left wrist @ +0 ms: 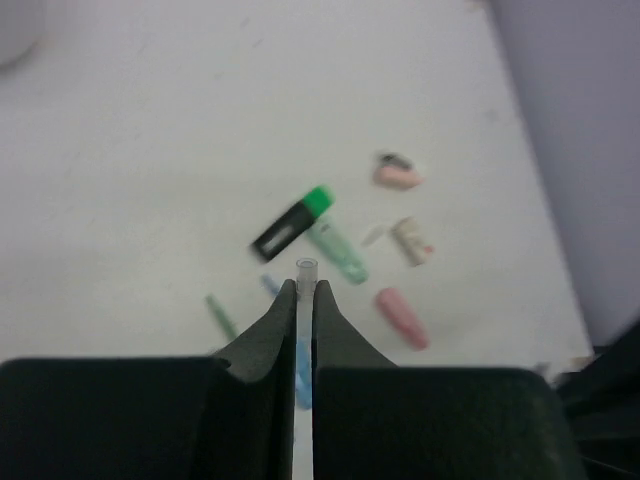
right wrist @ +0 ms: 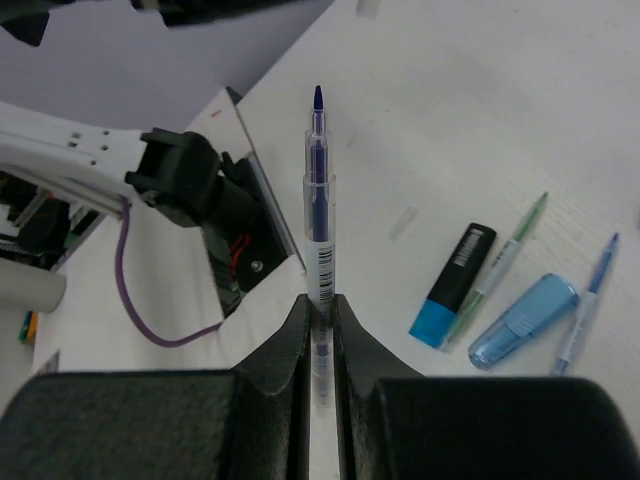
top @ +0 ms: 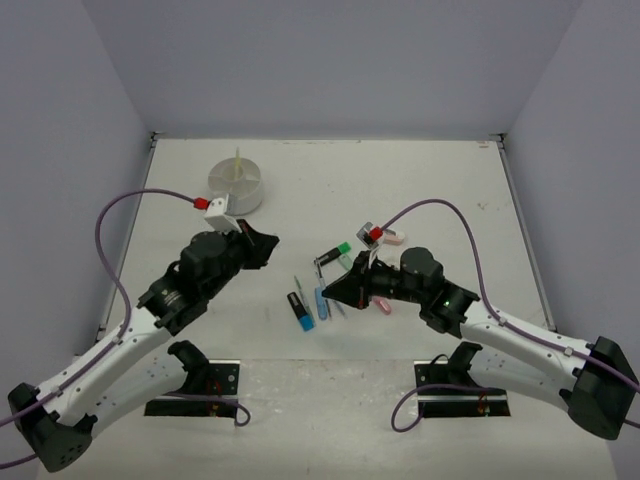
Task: Sort the stationery into containers
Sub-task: Close the pen cap on the pen.
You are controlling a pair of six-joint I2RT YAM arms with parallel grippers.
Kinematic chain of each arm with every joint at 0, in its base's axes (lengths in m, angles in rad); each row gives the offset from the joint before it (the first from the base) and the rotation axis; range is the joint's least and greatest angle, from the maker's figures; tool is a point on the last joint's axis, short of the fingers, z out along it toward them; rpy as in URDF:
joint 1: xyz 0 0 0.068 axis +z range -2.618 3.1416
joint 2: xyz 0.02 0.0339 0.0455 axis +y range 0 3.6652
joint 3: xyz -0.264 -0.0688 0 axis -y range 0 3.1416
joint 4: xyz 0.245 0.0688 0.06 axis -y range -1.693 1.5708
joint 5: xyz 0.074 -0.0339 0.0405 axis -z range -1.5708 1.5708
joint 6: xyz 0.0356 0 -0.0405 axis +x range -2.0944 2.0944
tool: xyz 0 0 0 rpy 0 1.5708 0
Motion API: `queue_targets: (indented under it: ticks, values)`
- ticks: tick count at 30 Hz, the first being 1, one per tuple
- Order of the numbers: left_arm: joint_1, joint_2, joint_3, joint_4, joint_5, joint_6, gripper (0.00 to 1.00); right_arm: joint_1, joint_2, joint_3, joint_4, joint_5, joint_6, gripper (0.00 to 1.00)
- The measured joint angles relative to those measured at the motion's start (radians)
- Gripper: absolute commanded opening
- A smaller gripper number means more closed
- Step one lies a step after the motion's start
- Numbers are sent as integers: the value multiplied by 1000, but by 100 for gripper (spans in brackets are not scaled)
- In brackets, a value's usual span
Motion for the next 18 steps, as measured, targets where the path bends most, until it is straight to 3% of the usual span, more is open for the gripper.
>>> queue_targets:
  ticks: [4, 8, 18]
  values:
    - [-1, -150, -63, 385, 187, 91, 0, 18, 31, -29, 203, -76, 54, 0]
    - [-1, -141, -74, 600, 322, 121, 0, 40, 53, -19, 299, -101, 69, 0]
    - [-1, -119, -139, 736, 430, 121, 0, 43, 88, 49, 307, -95, 69, 0]
